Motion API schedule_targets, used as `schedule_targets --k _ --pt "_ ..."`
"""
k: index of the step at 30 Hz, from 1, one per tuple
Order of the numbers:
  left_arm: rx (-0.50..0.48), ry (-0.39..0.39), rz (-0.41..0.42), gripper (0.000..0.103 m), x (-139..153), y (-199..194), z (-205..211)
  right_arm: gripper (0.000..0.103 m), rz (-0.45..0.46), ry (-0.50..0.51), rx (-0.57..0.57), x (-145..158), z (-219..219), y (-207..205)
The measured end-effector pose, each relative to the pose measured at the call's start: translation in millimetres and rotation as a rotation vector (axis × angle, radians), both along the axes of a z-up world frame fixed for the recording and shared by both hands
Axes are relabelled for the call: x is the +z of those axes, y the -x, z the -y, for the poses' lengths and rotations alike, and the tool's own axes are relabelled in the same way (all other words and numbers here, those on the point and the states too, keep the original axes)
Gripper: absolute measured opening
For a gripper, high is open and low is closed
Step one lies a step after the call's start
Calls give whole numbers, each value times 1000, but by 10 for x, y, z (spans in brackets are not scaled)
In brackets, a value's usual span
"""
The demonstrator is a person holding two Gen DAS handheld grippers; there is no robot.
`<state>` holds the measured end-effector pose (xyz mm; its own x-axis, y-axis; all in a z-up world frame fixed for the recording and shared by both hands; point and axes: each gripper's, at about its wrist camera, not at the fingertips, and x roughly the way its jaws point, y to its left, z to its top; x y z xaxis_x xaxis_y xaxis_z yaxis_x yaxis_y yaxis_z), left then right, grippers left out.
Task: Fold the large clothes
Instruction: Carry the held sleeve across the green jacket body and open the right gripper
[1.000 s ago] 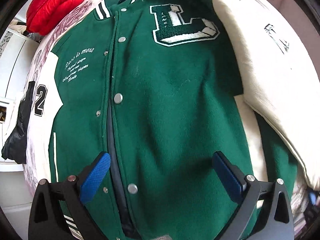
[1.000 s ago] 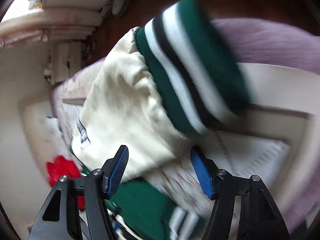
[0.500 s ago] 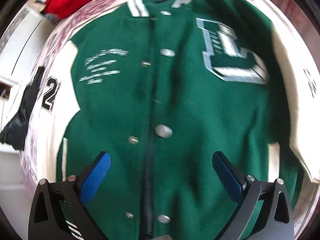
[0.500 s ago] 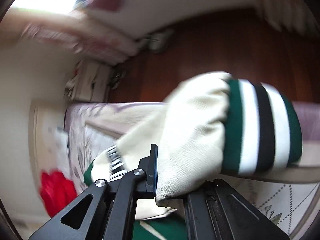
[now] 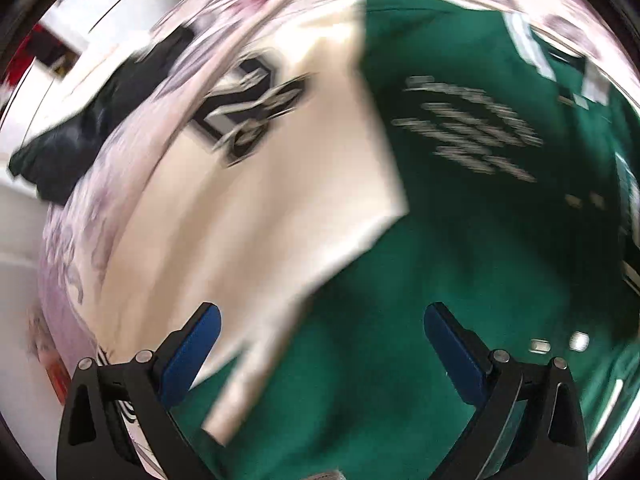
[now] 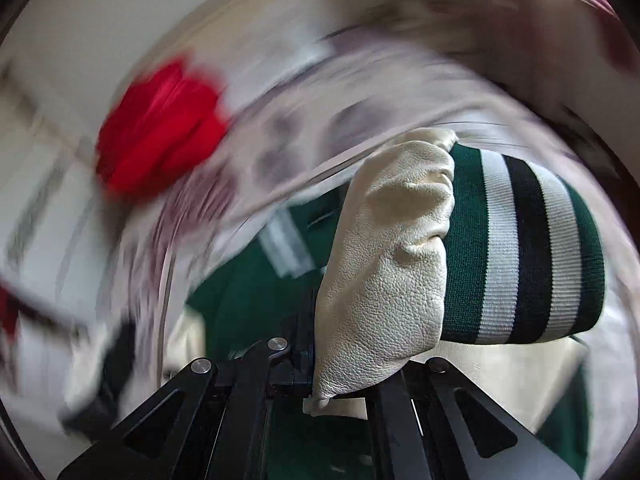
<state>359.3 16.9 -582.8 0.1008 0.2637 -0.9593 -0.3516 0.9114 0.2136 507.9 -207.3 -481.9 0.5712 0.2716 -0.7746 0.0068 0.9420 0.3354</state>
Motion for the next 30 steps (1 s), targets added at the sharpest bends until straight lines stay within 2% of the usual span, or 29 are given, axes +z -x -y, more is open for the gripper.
schedule_targets --k 1,3,5,6,7,8,10,12,14,16,17,20,21,22,23,25,28,30 --pt "29 6 -9 103 -38 37 -140 4 -29 43 101 -149 -454 -109" --pt "81 9 -23 103 -111 113 -396 4 -111 144 279 -536 -1100 -93" --pt "101 5 -30 103 -155 169 -562 5 -232 230 431 -966 -1554 3" --pt "105 10 -33 103 -178 205 -629 7 -315 237 492 -1173 -1668 65" --pt "104 13 -36 103 -190 228 -664 12 -376 206 521 -1293 -1740 120" --pt "100 18 -37 103 -193 248 -668 12 -403 147 522 -1327 -1702 172" --pt "85 29 -36 103 -164 292 -658 32 -416 49 476 -1243 -1453 322" --pt "70 45 -31 103 -109 317 -594 49 -391 -47 374 -1061 -1055 437" --pt "42 63 -28 103 -37 302 -464 50 -368 -155 215 -909 -470 576" --pt "10 77 -14 103 55 260 -330 50 -351 -220 -32 -850 294 811" --pt "-2 79 -8 103 102 213 -202 50 -346 -238 -149 -885 639 922" --pt "-43 90 22 103 171 53 0 50 -418 -229 -309 -1243 1297 1029" --pt "-55 90 28 103 172 -9 77 46 -441 -207 -313 -1354 1396 1025" --pt "-68 90 32 103 161 -87 154 19 -449 -134 -336 -1464 1497 1022" --pt "-78 96 37 103 139 -185 227 2 -444 -63 -360 -1535 1574 1020" --pt "-81 75 56 103 95 -324 314 0 -420 -20 -399 -1536 1714 990" --pt "-59 73 50 103 54 -393 300 0 -465 16 -424 -1452 1783 1003" --pt "-21 83 43 103 70 -318 198 11 -487 69 -375 -1287 1564 981"
